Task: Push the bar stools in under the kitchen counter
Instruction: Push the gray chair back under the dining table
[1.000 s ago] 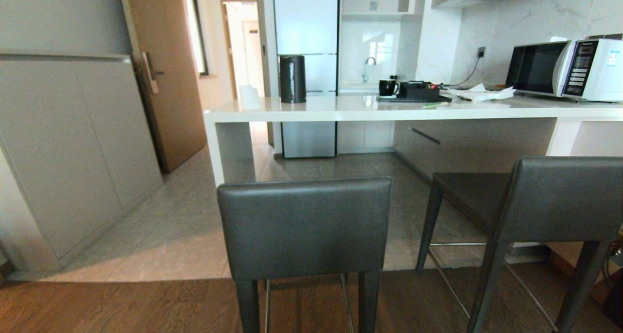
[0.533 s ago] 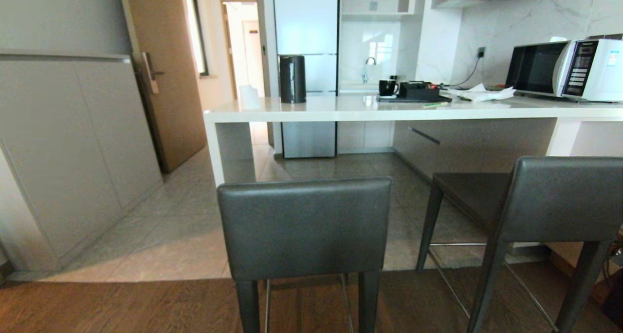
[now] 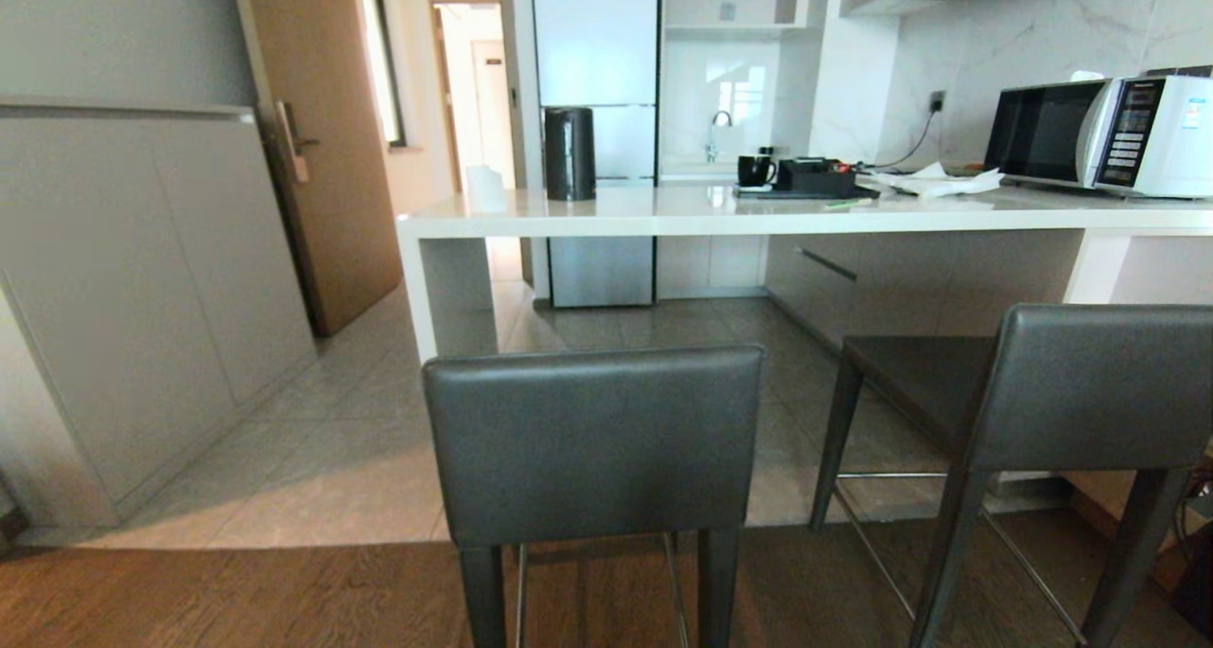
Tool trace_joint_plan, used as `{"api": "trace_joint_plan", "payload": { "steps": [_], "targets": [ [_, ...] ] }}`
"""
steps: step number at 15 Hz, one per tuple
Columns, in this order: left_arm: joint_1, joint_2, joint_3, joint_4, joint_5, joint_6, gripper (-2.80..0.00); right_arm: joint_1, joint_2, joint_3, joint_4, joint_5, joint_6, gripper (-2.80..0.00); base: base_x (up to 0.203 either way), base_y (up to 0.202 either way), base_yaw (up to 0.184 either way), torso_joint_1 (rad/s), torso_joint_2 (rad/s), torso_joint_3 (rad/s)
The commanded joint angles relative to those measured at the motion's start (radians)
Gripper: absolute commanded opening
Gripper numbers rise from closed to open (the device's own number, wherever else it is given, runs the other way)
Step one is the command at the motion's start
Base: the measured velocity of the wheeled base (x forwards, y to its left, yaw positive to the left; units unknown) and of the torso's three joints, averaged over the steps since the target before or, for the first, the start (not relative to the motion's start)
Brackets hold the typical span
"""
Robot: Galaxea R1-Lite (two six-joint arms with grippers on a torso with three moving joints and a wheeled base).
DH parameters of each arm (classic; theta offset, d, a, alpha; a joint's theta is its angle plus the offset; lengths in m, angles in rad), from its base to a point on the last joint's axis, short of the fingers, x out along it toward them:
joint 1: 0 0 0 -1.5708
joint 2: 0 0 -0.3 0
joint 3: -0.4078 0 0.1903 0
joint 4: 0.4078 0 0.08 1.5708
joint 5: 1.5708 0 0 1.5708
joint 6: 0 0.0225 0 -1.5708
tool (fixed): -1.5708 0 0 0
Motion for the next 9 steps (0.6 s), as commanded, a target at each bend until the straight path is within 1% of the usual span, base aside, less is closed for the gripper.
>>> {"api": "trace_joint_plan", "payload": {
  "steps": [1, 2, 3, 4, 5, 7, 9],
  "targets": [
    [-0.001, 0.002, 0.001, 0.006, 0.001, -0.012, -2.8, 0.0, -0.001, 0.001, 0.001, 0.003, 0.003, -2.8, 0.0, 0.0, 0.0, 0.0, 0.0, 0.0],
    [-0.001, 0.0, -0.001, 0.004, 0.012, -0.012, -2.8, 0.0, -0.001, 0.002, -0.001, 0.002, 0.006, -2.8, 0.0, 0.0, 0.0, 0.0, 0.0, 0.0],
    [0.0, 0.0, -0.002, 0.003, 0.042, 0.0, -2.8, 0.001, -0.001, 0.002, -0.001, 0.002, 0.01, -2.8, 0.0, 0.0, 0.0, 0.0, 0.0, 0.0],
    [0.0, 0.0, 0.002, 0.001, 0.069, 0.032, -2.8, 0.001, -0.001, 0.002, -0.001, 0.001, 0.014, -2.8, 0.0, 0.0, 0.0, 0.0, 0.0, 0.0],
    [0.002, 0.0, 0.004, 0.0, 0.072, 0.063, -2.8, 0.001, -0.001, 0.002, -0.001, 0.0, 0.014, -2.8, 0.0, 0.0, 0.0, 0.0, 0.0, 0.0],
    [0.002, 0.0, 0.004, 0.001, 0.066, 0.059, -2.8, 0.002, -0.001, 0.002, -0.001, 0.002, 0.01, -2.8, 0.0, 0.0, 0.0, 0.0, 0.0, 0.0],
    [-0.001, 0.0, 0.005, 0.005, 0.087, 0.004, -2.8, 0.002, -0.001, 0.002, -0.001, 0.006, 0.009, -2.8, 0.0, 0.0, 0.0, 0.0, 0.0, 0.0]
  ]
}}
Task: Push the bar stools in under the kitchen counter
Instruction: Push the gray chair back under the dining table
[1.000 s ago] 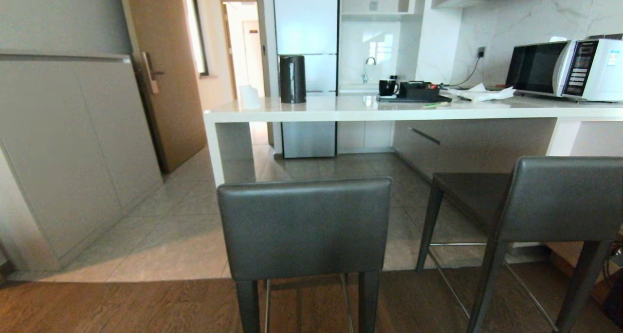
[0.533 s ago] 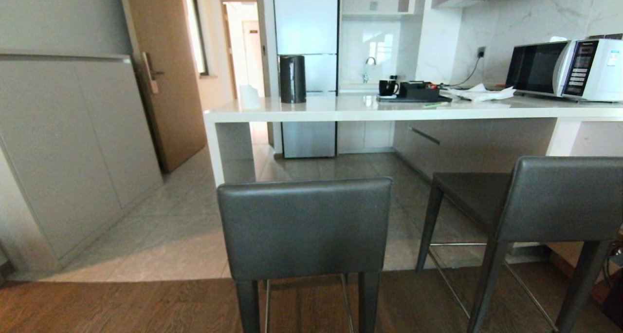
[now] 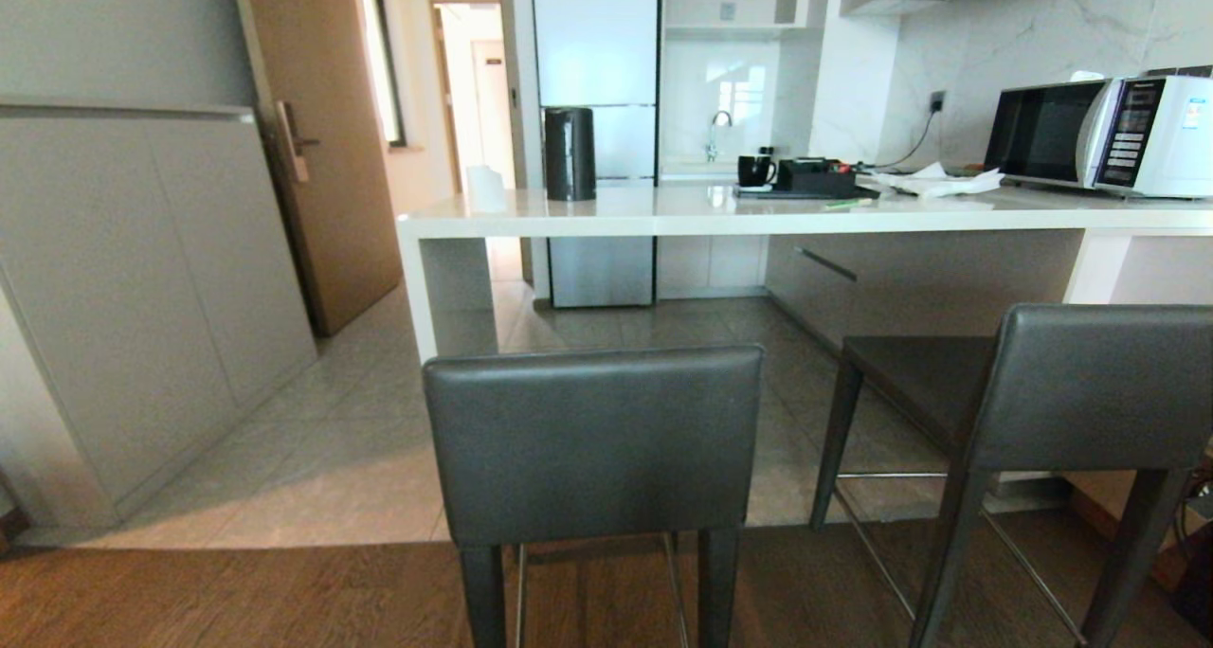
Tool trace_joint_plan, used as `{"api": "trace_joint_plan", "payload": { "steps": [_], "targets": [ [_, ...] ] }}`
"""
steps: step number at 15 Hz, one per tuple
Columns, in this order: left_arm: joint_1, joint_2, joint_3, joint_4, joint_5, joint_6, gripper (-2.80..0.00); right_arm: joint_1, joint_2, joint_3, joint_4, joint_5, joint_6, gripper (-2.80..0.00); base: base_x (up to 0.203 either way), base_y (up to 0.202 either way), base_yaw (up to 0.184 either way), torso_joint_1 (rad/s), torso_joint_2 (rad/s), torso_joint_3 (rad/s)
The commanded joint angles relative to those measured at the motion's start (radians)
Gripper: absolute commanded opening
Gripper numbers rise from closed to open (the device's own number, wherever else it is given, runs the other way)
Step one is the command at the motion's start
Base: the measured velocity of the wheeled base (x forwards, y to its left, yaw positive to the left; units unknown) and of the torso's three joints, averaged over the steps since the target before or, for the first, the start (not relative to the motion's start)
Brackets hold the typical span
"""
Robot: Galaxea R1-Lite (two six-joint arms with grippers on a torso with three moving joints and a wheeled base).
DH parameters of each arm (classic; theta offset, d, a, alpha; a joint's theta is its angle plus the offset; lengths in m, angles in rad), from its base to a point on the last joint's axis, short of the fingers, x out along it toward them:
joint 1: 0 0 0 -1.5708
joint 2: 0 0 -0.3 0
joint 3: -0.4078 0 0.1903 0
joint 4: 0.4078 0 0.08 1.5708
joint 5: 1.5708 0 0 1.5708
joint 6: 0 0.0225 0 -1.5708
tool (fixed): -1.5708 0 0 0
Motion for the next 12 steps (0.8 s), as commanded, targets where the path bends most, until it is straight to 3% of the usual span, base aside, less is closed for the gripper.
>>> {"api": "trace_joint_plan", "payload": {
  "steps": [1, 4, 7, 12],
  "targets": [
    [0.0, 0.0, -0.001, 0.004, 0.003, 0.006, -2.8, 0.0, -0.001, 0.0, 0.0, -0.003, 0.001, -2.8, 0.0, 0.0, 0.0, 0.0, 0.0, 0.0],
    [0.0, 0.003, -0.004, 0.01, -0.053, 0.091, -2.8, 0.0, -0.001, 0.002, -0.006, -0.005, 0.003, -2.8, 0.0, 0.0, 0.0, 0.0, 0.0, 0.0],
    [-0.001, 0.0, -0.002, 0.01, -0.008, 0.035, -2.8, 0.0, -0.001, 0.002, -0.006, -0.003, 0.003, -2.8, 0.0, 0.0, 0.0, 0.0, 0.0, 0.0],
    [0.0, 0.0, 0.0, 0.007, -0.003, 0.018, -2.8, -0.001, -0.001, 0.002, -0.006, -0.003, 0.004, -2.8, 0.0, 0.0, 0.0, 0.0, 0.0, 0.0]
  ]
}}
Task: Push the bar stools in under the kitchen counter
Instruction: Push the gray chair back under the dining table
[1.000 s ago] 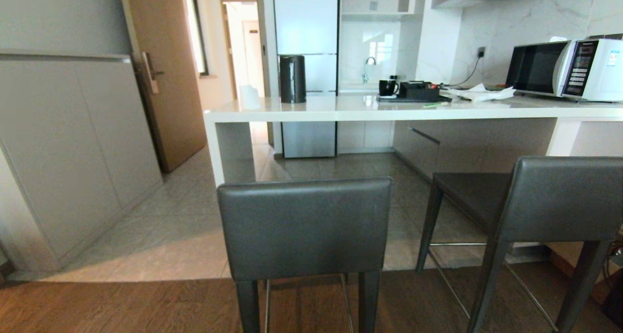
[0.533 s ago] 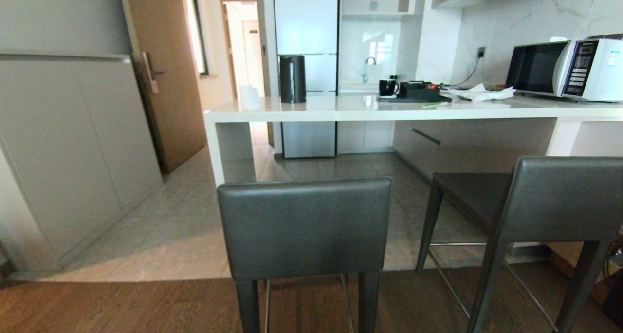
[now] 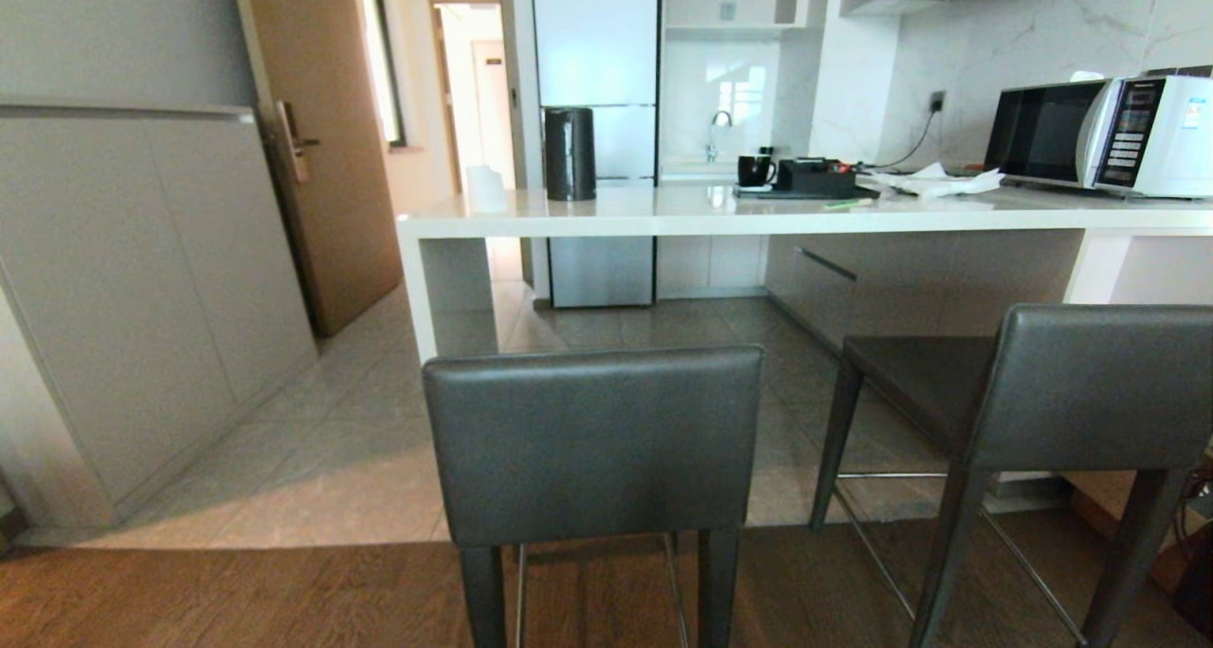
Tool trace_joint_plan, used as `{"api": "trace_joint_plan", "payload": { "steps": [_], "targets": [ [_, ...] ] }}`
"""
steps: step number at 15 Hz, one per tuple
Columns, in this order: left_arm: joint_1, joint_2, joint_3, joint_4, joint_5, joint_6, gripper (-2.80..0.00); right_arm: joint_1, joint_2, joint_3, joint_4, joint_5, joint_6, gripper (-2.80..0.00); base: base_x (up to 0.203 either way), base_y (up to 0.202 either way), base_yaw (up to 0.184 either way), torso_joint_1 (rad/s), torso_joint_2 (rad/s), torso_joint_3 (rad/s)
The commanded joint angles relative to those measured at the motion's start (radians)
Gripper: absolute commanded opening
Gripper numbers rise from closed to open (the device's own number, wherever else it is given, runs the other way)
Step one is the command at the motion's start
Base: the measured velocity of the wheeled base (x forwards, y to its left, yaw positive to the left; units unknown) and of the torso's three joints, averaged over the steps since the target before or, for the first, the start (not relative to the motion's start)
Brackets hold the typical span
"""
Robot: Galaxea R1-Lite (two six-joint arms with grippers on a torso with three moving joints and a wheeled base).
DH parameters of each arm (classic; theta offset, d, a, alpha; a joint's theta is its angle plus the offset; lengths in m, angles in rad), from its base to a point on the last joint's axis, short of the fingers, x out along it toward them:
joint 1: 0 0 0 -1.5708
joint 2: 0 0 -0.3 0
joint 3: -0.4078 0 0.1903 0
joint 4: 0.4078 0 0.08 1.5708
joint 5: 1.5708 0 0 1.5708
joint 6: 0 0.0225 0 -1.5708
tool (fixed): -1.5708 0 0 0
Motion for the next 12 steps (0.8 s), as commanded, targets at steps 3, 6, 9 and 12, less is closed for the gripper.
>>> {"api": "trace_joint_plan", "payload": {
  "steps": [3, 6, 9, 12],
  "targets": [
    [0.002, 0.0, -0.001, 0.003, 0.002, -0.002, -2.8, 0.0, 0.0, 0.0, 0.0, 0.0, 0.0, -2.8, 0.0, 0.0, 0.0, 0.0, 0.0, 0.0],
    [0.002, 0.001, -0.001, 0.002, 0.001, -0.003, -2.8, 0.0, 0.0, 0.0, 0.0, 0.0, 0.0, -2.8, 0.0, -0.022, 0.004, -0.001, 0.0, -0.002],
    [0.002, 0.002, -0.001, 0.003, 0.002, -0.003, -2.8, 0.0, 0.0, 0.0, 0.0, 0.0, 0.0, -2.8, 0.001, -0.164, 0.007, 0.0, 0.0, 0.001],
    [0.002, 0.002, -0.001, 0.003, 0.002, -0.002, -2.8, -0.001, 0.0, 0.0, 0.0, 0.0, 0.0, -2.8, 0.0, -0.194, 0.001, 0.004, 0.0, 0.005]
  ]
}}
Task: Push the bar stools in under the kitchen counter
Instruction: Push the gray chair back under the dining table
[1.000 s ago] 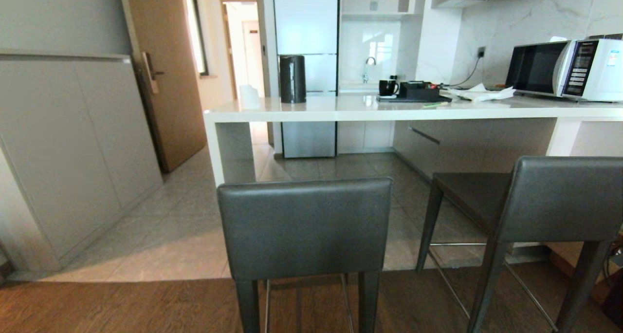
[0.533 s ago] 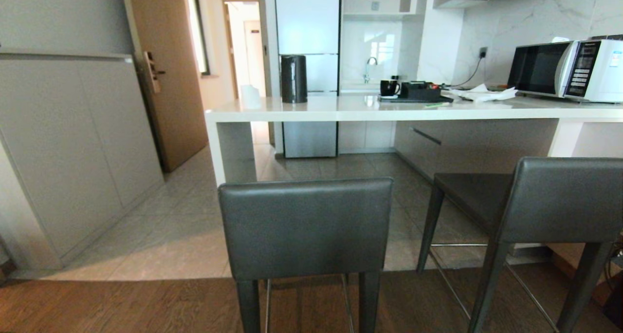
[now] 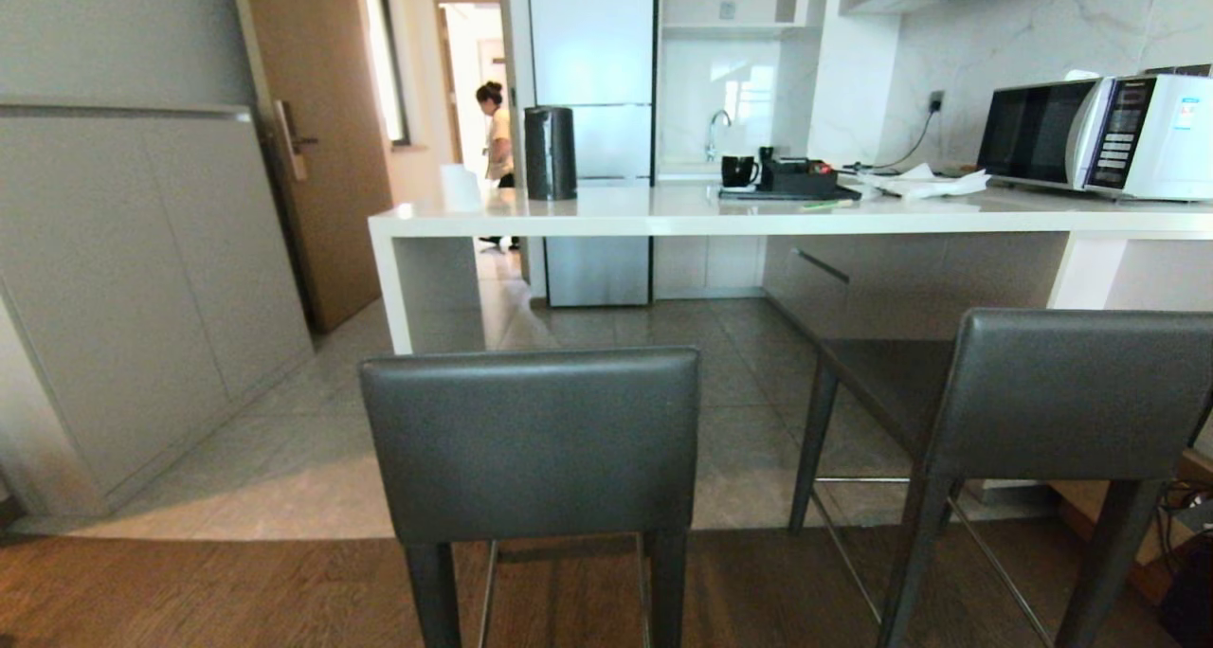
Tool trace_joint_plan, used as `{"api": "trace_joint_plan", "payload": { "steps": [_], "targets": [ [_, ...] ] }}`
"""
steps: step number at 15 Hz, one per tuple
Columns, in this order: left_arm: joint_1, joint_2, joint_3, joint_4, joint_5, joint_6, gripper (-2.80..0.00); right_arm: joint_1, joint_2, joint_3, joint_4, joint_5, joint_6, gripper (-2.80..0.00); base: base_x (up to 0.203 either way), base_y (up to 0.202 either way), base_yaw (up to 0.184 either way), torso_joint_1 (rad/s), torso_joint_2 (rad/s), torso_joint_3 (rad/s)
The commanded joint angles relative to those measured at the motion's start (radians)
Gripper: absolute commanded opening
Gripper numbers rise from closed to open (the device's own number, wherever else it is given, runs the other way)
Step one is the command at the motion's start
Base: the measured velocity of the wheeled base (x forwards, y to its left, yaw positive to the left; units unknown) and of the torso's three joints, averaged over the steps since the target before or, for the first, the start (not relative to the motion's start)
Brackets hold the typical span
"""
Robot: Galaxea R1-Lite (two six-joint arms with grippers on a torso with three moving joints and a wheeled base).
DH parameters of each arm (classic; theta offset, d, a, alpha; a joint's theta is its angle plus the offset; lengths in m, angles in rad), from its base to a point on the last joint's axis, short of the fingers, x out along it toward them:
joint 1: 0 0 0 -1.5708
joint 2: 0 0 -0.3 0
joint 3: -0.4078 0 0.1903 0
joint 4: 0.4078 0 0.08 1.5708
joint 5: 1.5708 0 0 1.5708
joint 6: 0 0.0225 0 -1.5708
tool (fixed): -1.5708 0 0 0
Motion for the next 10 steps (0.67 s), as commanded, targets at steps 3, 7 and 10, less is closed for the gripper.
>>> {"api": "trace_joint_plan", "payload": {
  "steps": [3, 7, 10],
  "targets": [
    [0.0, 0.002, 0.0, 0.001, 0.0, -0.001, -2.8, 0.0, 0.0, 0.0, 0.0, 0.0, -0.001, -2.8, 0.0, -0.197, 0.002, 0.002, 0.0, 0.002],
    [0.0, 0.001, 0.0, 0.001, 0.0, -0.001, -2.8, 0.0, 0.0, 0.0, 0.0, -0.001, -0.002, -2.8, 0.0, -0.194, -0.001, 0.003, 0.0, 0.002],
    [0.0, 0.002, 0.0, 0.001, 0.0, -0.001, -2.8, 0.0, 0.0, 0.0, 0.0, -0.002, -0.002, -2.8, 0.0, -0.194, 0.001, 0.005, 0.0, 0.0]
  ]
}}
